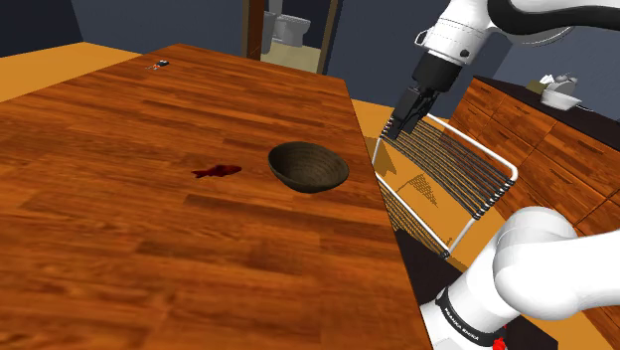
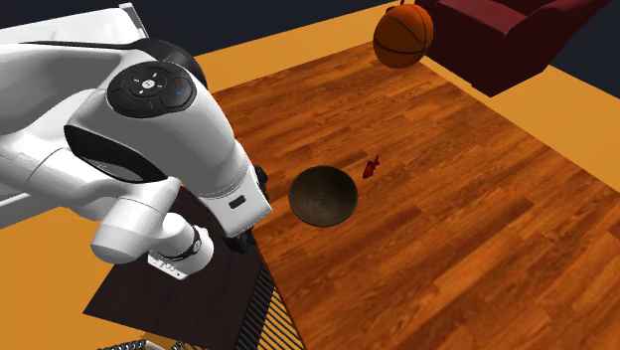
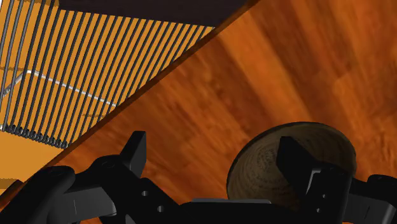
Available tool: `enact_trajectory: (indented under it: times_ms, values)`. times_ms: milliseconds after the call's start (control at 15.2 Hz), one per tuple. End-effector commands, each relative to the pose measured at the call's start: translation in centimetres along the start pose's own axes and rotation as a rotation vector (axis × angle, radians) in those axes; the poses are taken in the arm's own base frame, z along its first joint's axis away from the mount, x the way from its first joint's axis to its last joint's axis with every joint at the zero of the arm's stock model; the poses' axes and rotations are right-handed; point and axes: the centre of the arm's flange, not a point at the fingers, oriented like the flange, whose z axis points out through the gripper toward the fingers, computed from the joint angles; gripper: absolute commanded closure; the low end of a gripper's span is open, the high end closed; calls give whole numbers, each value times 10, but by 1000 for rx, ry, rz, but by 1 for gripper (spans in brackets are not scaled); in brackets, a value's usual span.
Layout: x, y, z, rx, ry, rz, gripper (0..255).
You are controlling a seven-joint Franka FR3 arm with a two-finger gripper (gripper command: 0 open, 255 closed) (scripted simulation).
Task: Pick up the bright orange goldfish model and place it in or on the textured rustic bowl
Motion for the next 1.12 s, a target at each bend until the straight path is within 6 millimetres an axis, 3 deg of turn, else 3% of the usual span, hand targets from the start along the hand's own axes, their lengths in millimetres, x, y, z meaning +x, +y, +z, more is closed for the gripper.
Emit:
enact_trajectory:
  times_ms: [0,1056]
  values:
    - [0,0,0,0,0,0,0]
    - [129,-124,84,120,19,-24,0]
